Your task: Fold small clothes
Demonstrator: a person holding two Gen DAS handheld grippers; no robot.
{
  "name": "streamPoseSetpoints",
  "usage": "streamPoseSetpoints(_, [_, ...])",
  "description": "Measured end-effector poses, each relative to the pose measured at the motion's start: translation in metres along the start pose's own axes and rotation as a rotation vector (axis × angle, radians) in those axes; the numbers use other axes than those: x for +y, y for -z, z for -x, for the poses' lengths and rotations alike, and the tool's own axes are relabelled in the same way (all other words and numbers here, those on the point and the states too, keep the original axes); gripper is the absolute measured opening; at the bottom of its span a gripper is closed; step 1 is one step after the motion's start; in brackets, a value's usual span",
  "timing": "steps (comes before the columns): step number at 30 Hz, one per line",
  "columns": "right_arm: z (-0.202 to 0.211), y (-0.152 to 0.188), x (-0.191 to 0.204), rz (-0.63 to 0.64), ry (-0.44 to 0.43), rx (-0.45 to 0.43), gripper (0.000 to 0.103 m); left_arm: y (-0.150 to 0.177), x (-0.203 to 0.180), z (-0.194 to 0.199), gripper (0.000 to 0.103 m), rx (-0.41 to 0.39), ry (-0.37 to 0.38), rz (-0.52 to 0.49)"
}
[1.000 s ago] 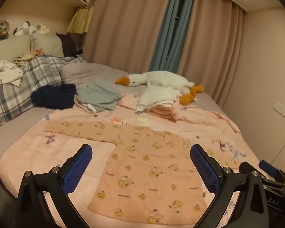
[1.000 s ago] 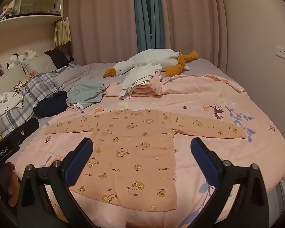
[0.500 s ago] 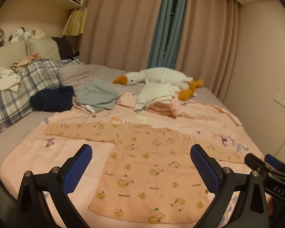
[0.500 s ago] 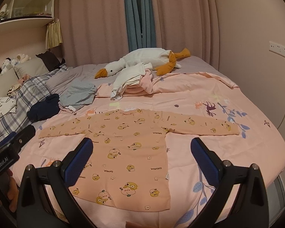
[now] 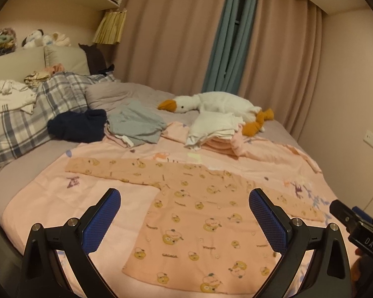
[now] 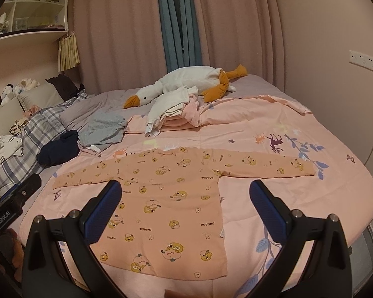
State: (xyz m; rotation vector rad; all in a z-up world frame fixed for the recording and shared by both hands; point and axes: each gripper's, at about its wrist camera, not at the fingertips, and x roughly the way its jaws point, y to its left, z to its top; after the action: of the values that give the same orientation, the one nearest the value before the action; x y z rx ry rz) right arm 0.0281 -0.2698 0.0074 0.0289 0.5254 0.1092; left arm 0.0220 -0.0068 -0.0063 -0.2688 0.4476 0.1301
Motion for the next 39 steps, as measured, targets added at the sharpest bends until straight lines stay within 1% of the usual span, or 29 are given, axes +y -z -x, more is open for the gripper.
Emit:
streamPoseSetpoints(5, [-0.002,-0.001,0.0,0.001,-0.013,-0.002,0.103,-0.001,0.004,-0.003,0.102,0.0,0.004,0.024])
streamPoseSetpoints(9, [-0.003,-0.001,0.001,0.007,-0.007,0.0,0.103,0.0,0.009,-0.002,0.102,-0.001,0.013,0.034])
streamPoseSetpoints(13, [-0.005,-0.001,0.001,0.02,0.006,0.001,0.103,-0.001,0.01,-0.003,0.102,-0.004,0.002,0.03])
streamPoseSetpoints(19, [-0.005,0.0,0.003,0.034,0.002,-0.001,0.103,-0.001,0.014,-0.005,0.102,0.006,-0.007,0.046])
streamPoseSetpoints(25, [-0.005,0.002,0.006,0.051,-0.007,0.001,0.103,0.0,0.011,-0.009,0.102,0.009,-0.028,0.036])
streamPoseSetpoints(39, [-0.007,0.003,0.01,0.056,0.012,0.004,0.103,0.001,0.009,-0.012,0.102,0.026,-0.022,0.01])
